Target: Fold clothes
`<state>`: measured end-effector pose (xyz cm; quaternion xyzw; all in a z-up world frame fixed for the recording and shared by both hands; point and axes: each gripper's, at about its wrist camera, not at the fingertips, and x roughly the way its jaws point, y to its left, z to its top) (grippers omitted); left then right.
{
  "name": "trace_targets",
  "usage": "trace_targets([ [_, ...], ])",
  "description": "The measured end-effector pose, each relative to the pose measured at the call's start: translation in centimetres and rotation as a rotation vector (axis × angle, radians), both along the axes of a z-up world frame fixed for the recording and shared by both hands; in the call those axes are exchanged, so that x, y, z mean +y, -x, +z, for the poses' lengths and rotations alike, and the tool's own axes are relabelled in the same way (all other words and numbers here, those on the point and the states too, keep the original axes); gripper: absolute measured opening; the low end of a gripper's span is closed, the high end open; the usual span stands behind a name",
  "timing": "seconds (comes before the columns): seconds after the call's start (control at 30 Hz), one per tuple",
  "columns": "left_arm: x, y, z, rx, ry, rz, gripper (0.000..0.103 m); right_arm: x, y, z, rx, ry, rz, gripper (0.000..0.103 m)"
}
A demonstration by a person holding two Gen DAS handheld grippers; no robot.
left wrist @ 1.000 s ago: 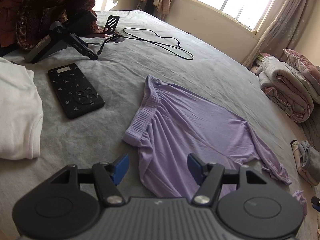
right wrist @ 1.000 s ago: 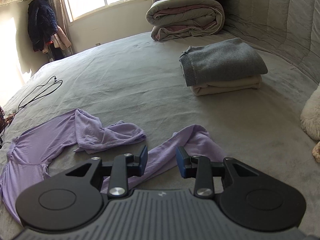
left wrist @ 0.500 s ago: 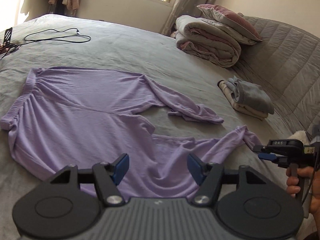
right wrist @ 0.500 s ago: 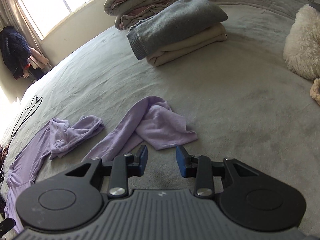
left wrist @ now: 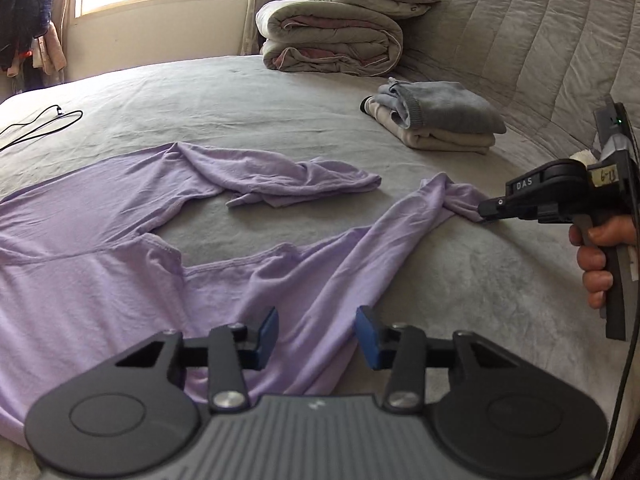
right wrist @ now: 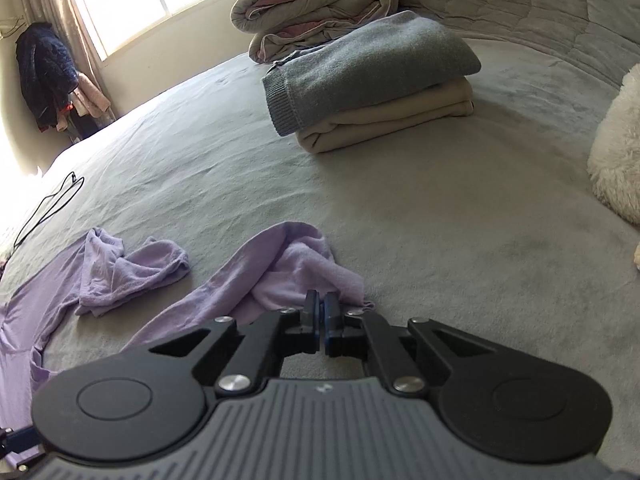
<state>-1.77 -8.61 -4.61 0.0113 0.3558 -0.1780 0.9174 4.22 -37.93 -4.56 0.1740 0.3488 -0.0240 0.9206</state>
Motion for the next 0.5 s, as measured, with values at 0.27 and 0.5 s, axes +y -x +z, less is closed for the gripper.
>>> trace_targets([
  [0.27, 0.4, -1.4, 0.8, -0.002, 0.083, 0.047, 0.0, -3.0, 0.7, 1.9, -0.049, -0.052, -0.077, 0.002],
  [0.5, 1.9, -2.3, 2.3, -0.047, 0.155, 0.09, 0.0, -5.0, 1.5, 3.2, -0.085, -0.063, -0.111, 0.001],
])
